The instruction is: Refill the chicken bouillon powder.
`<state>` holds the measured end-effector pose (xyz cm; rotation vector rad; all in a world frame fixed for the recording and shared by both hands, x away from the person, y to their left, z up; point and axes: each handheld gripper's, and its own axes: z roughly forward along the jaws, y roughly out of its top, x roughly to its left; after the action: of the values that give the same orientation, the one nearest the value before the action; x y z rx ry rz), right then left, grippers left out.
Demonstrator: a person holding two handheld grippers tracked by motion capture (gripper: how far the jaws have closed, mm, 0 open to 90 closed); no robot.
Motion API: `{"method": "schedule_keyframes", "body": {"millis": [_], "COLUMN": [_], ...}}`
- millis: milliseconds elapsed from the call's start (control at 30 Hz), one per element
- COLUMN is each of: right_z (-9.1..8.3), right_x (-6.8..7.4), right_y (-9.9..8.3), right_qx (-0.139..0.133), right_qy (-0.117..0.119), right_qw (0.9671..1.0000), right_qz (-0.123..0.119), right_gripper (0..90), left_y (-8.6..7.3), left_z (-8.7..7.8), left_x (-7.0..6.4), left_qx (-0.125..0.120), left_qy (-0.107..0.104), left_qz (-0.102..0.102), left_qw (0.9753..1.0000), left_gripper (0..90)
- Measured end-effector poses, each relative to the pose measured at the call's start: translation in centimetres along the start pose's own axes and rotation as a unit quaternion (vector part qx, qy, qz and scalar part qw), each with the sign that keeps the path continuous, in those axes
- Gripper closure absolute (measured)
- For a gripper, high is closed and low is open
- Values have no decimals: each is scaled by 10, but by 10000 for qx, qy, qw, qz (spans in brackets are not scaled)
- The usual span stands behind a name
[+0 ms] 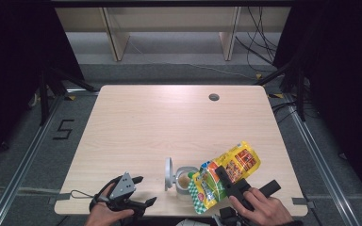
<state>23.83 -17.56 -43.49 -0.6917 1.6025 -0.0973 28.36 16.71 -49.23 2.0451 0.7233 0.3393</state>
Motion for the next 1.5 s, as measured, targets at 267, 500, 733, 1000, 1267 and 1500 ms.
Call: {"method": "schedule_keyframes", "body": {"millis": [267, 500, 733, 1000, 1267, 1500], "right_z": [0, 0, -1, -1, -1, -2], "right_x": [1, 1, 1, 1, 1, 1], "right_y": [-1, -1, 0, -1, -1, -1], "right_qx": [-15, 8, -8, -5, -15, -17], "right_qy": [0, -4, -11, -26, -22, -24], "right_qw": [10000, 10000, 10000, 10000, 10000, 10000], "right_qz": [6, 10, 38, 22, 30, 29], "right_gripper": [620, 621, 622, 622, 627, 628], "left_y": [1, 0, 0, 0, 0, 0], "left_z": [0, -1, -1, -1, 0, 0], "left_x": [2, 0, 0, 1, 0, 0], "left_qx": [-32, -35, 1, 8, -33, -36], "left_qy": [-27, 23, -33, -36, 2, -5], "left_qz": [162, -55, -6, -15, -27, -17], "left_qw": [9999, 10000, 10000, 10000, 10000, 10000], "left_gripper": [160, 160, 160, 160, 160, 160]}}
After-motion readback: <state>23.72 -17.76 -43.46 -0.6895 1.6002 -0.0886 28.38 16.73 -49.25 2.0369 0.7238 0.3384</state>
